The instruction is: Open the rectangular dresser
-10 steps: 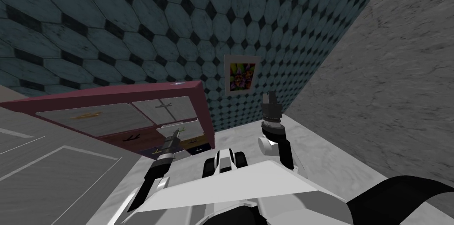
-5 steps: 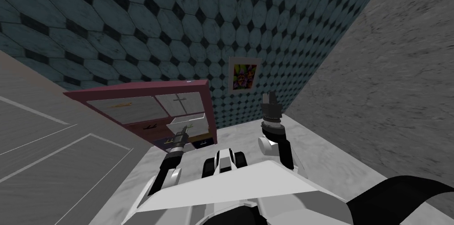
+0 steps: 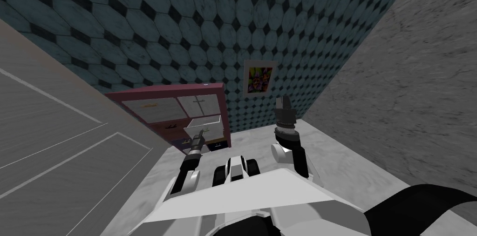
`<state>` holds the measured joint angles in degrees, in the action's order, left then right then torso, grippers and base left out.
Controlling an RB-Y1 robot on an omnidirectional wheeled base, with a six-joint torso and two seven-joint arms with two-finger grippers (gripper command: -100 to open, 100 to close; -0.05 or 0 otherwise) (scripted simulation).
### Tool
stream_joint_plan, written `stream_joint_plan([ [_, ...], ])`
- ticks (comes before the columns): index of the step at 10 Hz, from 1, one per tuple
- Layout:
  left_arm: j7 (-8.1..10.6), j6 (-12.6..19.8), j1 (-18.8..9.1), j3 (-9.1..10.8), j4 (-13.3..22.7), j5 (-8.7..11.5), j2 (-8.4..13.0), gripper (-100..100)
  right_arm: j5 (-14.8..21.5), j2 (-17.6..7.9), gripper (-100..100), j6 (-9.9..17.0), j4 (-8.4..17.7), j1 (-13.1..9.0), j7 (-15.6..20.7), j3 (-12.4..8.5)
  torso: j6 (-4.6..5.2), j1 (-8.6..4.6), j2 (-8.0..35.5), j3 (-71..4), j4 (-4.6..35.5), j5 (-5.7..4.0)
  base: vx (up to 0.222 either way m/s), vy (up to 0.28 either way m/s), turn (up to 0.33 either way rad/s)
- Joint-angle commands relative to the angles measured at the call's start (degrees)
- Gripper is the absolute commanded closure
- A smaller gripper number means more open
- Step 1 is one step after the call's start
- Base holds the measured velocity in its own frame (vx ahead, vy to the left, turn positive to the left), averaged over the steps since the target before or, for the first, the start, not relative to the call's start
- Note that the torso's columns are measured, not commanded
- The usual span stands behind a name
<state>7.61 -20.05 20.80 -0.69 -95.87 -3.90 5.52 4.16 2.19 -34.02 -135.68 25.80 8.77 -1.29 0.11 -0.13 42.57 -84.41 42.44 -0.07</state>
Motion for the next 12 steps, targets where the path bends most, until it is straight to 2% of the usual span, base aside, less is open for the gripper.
stream_joint_plan([
  [1, -2.7, 0.37, -1.27, -2.55, 0.07, -1.11, -2.83, 100, 0.0, 0.0, 0, 0.0, 0.0, 0.0, 0.0, 0.0, -0.01, -0.03, -0.03, -0.01, -0.02, 0.01, -0.132, 0.087, 0.079],
  [2, -3.63, 0.52, -1.75, -3.42, 0.22, -1.51, -3.9, 100, 0.0, 0.0, 0, 0.0, 0.0, 0.0, 0.0, 0.0, -0.02, -0.06, -0.1, -0.06, 0.02, -0.04, -0.124, 0.079, 0.097],
  [3, -2.53, 3.04, -1.23, -2.8, -1.84, -1.24, -2.91, -100, 0.0, 0.0, 0, 0.0, 0.0, 0.0, 0.0, 0.0, -0.09, -0.09, -0.11, -0.08, 0.07, -0.1, -0.052, 0.035, -0.002],
  [4, -2.53, 3.04, -1.23, -2.8, -1.93, -1.24, -2.91, -100, 0.0, 0.01, 0, 0.0, 0.0, 0.0, 0.0, 0.01, -0.11, -0.14, -0.31, -0.17, -0.06, -0.06, 0.007, -0.003, -0.025],
  [12, -1.14, 12.15, 1.61, -3.46, -13.69, -1.51, -2.06, -100, 0.0, 0.01, 0, 0.0, 0.0, 0.01, 0.0, 0.01, -0.15, 0.07, -0.17, -0.11, -0.01, -0.02, 0.006, -0.002, -0.013],
])
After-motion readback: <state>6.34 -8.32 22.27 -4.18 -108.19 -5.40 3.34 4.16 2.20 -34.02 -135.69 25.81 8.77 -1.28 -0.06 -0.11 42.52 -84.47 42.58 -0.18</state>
